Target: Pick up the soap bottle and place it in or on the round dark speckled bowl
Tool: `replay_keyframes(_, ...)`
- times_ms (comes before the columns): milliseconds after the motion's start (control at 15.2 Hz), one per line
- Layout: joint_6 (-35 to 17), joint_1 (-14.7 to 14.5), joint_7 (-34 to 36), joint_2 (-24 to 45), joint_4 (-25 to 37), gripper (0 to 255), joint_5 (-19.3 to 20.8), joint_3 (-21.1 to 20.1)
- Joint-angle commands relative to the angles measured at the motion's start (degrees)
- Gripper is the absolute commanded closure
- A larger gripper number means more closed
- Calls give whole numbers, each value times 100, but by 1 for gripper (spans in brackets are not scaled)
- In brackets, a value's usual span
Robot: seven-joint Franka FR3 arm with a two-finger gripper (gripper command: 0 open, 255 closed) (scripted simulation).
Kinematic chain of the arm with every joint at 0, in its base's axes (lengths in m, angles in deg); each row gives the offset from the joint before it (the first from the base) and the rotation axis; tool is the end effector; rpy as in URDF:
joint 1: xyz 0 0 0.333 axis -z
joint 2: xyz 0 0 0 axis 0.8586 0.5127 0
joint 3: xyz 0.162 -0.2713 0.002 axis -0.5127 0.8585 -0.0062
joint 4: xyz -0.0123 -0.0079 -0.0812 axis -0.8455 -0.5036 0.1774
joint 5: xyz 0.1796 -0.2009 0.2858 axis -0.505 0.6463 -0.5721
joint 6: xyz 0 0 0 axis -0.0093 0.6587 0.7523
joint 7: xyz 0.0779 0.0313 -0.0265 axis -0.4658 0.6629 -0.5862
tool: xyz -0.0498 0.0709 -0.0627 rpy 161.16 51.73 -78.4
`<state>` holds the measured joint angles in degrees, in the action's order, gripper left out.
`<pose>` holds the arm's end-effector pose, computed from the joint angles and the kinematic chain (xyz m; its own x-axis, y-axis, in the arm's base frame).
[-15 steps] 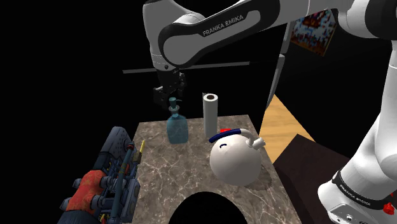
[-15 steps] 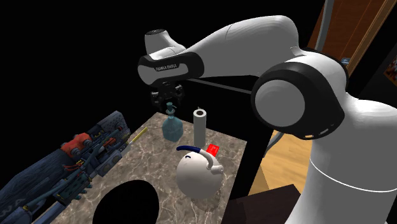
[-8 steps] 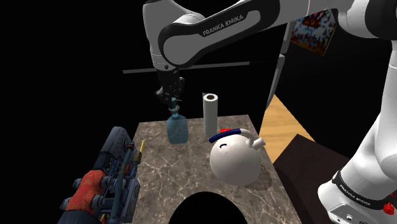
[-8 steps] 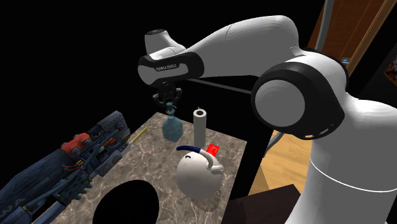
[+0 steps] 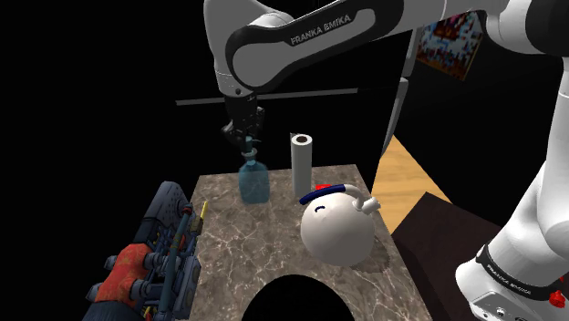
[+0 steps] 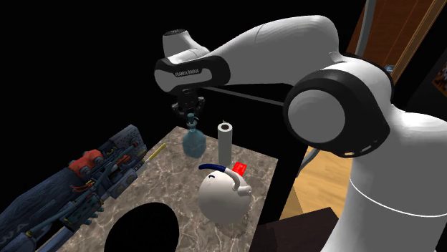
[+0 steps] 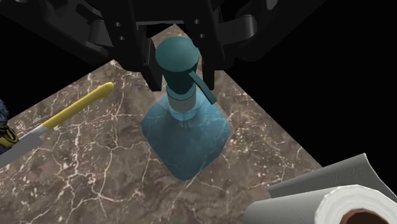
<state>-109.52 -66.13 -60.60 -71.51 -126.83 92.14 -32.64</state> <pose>0.5919 0.2846 0.4656 0.9772 0.1897 0.0952 0.1838 -0.9807 0.0674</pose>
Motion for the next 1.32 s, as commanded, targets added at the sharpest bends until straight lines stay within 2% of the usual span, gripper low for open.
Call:
replay_keyframes(0, 153, -12, -16, -15, 142, 255, -15, -9)
replay_keyframes(1254, 1650, -156, -177, 75, 1737, 255, -34, -52)
